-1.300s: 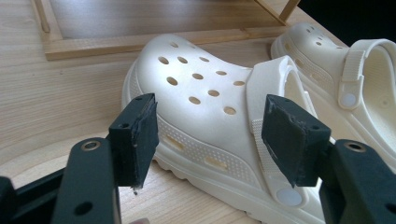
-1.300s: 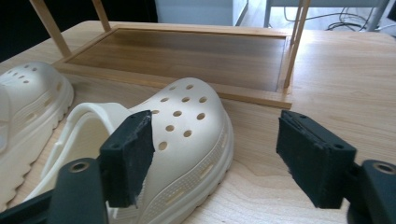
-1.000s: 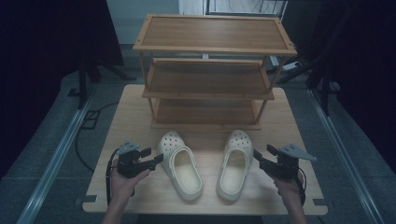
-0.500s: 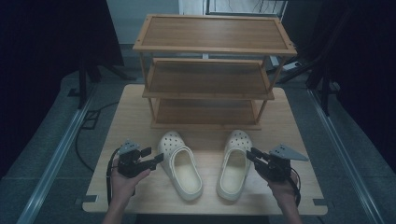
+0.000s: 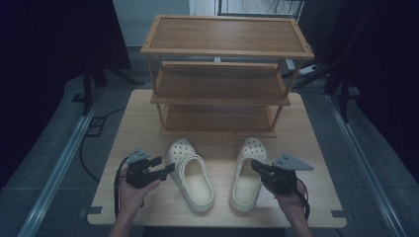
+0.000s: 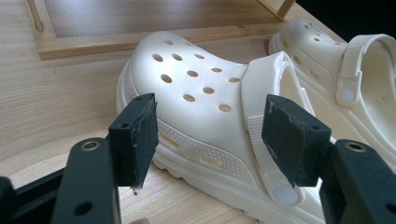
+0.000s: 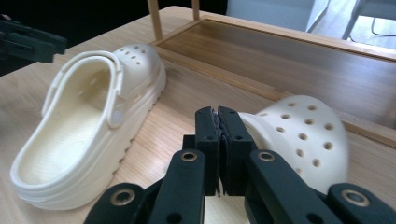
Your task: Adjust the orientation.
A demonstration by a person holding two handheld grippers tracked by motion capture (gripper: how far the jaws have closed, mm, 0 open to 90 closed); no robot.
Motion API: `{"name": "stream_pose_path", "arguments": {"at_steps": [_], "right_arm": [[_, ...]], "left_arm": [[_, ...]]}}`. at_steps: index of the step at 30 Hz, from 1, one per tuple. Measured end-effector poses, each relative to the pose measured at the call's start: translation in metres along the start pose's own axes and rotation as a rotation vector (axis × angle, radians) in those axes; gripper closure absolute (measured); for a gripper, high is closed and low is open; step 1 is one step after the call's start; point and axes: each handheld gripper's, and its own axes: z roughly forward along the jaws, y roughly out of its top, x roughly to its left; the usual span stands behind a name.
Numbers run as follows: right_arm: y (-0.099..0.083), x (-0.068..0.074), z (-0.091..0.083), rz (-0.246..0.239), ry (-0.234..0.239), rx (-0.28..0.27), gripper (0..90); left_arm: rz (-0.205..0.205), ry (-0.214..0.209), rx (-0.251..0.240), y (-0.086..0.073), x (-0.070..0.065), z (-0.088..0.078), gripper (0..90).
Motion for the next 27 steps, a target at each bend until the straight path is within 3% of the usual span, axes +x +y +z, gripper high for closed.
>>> {"name": "stream_pose_path", "arguments": {"at_steps": [14,27], "right_arm": [[0.003,0.036,0.028,-0.072,0.097,0.051,87.9],[-0.015,0.072,0.060,-0.133,0.175,0.180,89.6]], "left_arm": [[0.003,-0.005,0.012,-0.001,-0.001,0.003,36.5],[0.004,-0.009,0.011,0.000,-0.002,0.001,36.4]]}}
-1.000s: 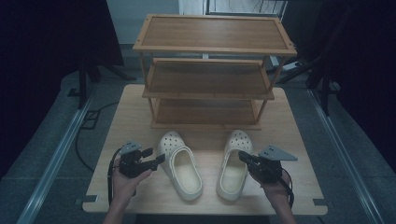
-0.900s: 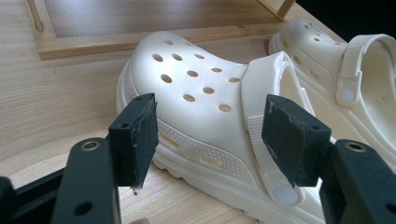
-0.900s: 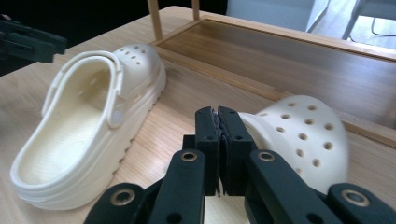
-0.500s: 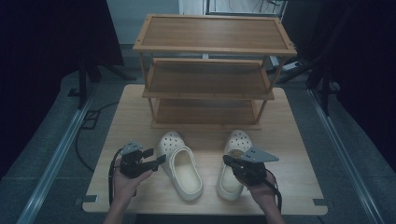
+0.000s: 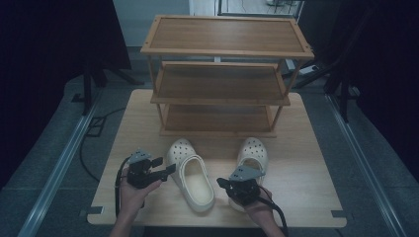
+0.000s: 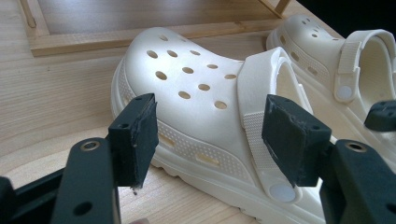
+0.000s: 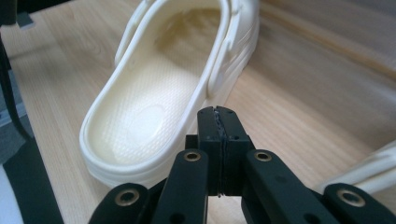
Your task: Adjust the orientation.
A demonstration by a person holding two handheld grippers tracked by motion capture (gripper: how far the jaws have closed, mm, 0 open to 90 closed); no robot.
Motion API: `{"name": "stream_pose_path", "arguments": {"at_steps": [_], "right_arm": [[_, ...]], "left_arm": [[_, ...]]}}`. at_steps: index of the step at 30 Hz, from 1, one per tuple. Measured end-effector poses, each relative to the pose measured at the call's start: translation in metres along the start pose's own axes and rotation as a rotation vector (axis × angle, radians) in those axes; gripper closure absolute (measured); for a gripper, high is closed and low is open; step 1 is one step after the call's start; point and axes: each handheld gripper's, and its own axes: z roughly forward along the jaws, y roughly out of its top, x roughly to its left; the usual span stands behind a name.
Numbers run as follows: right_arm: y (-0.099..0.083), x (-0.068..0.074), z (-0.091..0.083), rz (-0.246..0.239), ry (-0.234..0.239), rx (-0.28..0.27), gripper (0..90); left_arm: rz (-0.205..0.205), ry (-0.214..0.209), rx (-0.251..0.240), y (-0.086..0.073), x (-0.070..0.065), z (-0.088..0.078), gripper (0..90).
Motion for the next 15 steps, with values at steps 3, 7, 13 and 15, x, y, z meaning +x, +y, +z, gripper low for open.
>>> {"name": "stream_pose_path", "arguments": {"at_steps": [3,7,13,15], "right_arm": [[-0.002,0.001,0.003,-0.002,0.008,0.014,89.7],[-0.005,0.004,0.007,-0.008,0.014,0.036,89.8],[-0.007,0.009,0.012,-0.013,0.023,0.071,90.0],[-0.007,0.011,0.014,-0.018,0.028,0.079,90.0]], "left_arm": [[0.001,-0.001,-0.002,0.000,0.000,-0.001,36.4],[0.000,-0.001,-0.001,0.000,0.000,0.000,36.4],[0.004,-0.004,0.000,0.000,-0.001,0.000,36.4],[0.002,-0.005,-0.001,0.001,0.000,-0.001,36.4]]}}
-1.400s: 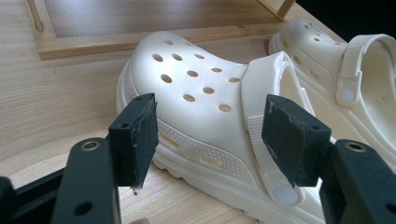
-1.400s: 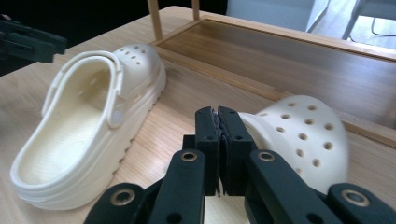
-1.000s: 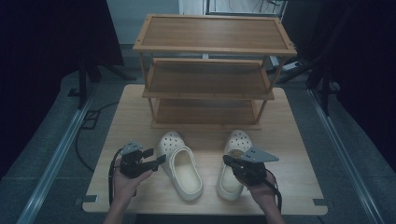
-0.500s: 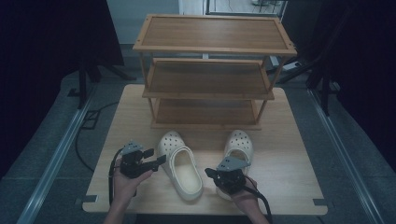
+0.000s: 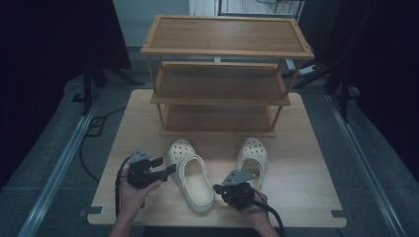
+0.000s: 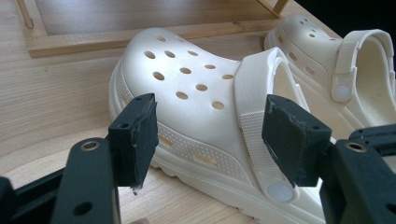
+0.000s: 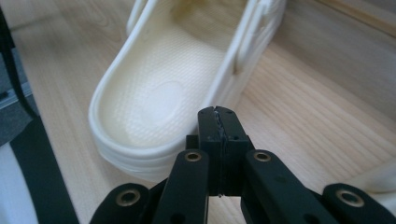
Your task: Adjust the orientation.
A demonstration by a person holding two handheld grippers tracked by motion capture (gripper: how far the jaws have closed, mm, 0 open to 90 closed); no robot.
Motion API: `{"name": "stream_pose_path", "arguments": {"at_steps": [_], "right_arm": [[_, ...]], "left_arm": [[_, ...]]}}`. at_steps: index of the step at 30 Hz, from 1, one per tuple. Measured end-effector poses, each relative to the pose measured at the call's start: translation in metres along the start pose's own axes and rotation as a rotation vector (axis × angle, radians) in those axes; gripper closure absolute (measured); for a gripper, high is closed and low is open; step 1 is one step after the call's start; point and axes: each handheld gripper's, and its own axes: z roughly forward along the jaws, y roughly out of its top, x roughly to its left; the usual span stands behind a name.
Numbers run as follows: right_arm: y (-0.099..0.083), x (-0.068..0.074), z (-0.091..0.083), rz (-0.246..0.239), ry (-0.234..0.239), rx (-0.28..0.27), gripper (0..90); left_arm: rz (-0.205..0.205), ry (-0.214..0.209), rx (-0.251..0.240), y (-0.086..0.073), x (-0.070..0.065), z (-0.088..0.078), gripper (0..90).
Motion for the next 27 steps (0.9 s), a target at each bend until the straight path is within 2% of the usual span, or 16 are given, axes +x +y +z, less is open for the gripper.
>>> {"name": "stream_pose_path", "arguments": {"at_steps": [7,15,21,27], "right_arm": [[0.001,0.006,0.001,-0.015,-0.008,0.003,90.0],[0.004,0.018,0.006,-0.039,0.024,0.003,90.0],[0.009,0.033,0.015,-0.060,0.065,-0.009,90.0],[0.015,0.044,0.027,-0.078,0.080,-0.023,90.0]], "left_arm": [[-0.009,0.004,-0.021,0.002,0.002,-0.007,36.4],[-0.008,0.003,-0.017,0.002,0.002,-0.005,36.4],[-0.006,0.005,-0.023,0.002,0.002,-0.008,36.4],[-0.010,0.009,-0.026,0.002,0.004,-0.009,36.3]]}}
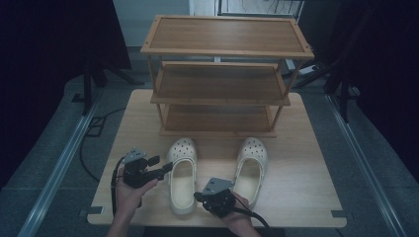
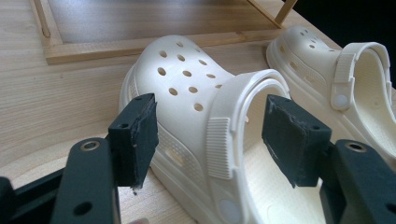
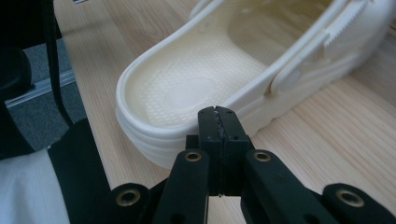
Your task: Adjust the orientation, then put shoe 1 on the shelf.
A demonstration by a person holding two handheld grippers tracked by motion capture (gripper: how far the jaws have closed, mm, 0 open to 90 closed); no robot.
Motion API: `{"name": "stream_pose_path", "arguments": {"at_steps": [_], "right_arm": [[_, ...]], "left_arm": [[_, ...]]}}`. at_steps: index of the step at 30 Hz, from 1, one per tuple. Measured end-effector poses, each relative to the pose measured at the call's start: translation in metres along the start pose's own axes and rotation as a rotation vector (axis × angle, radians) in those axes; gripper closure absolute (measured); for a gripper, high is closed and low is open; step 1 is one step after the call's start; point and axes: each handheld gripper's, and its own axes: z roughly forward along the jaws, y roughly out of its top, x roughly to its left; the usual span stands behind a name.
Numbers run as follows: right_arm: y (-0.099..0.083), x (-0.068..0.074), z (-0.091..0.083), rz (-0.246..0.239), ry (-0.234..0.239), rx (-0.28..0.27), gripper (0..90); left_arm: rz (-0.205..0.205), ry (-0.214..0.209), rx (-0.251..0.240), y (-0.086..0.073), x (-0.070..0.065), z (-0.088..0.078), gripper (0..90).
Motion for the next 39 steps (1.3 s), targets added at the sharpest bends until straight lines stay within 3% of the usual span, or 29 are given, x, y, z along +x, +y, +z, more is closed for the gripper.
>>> {"name": "stream_pose_path", "arguments": {"at_steps": [6,12,18,22,26,31,34,37,38,39], "right_arm": [[0.005,0.008,0.012,-0.024,0.000,-0.024,90.0],[0.004,0.007,0.012,-0.011,0.001,-0.045,89.8],[0.002,0.000,-0.004,0.001,-0.021,-0.075,85.9],[-0.005,-0.017,-0.019,0.060,-0.043,-0.105,79.8],[-0.008,-0.021,-0.024,0.069,-0.057,-0.109,75.4],[-0.011,-0.025,-0.028,0.079,-0.063,-0.111,72.1],[-0.013,-0.026,-0.027,0.079,-0.063,-0.102,71.2],[-0.014,-0.025,-0.024,0.076,-0.058,-0.090,70.7],[-0.014,-0.023,-0.023,0.073,-0.056,-0.082,70.3],[-0.014,-0.023,-0.023,0.073,-0.056,-0.082,70.3]], "left_arm": [[-0.003,0.003,0.010,-0.001,0.001,0.003,36.3],[-0.005,0.006,0.016,-0.002,0.002,0.004,36.1],[-0.006,0.009,0.013,-0.002,0.001,0.004,35.9],[-0.004,0.009,0.012,-0.003,-0.002,0.002,34.3],[-0.007,0.012,0.015,-0.003,-0.004,0.004,32.5],[0.007,0.078,0.049,-0.007,-0.011,0.015,30.3],[0.028,0.118,0.068,-0.009,-0.014,0.021,31.7],[0.007,0.109,0.083,-0.013,-0.012,0.028,38.2],[-0.002,0.107,0.083,-0.015,-0.011,0.029,45.7],[-0.001,0.109,0.083,-0.016,-0.010,0.031,45.7]]}}
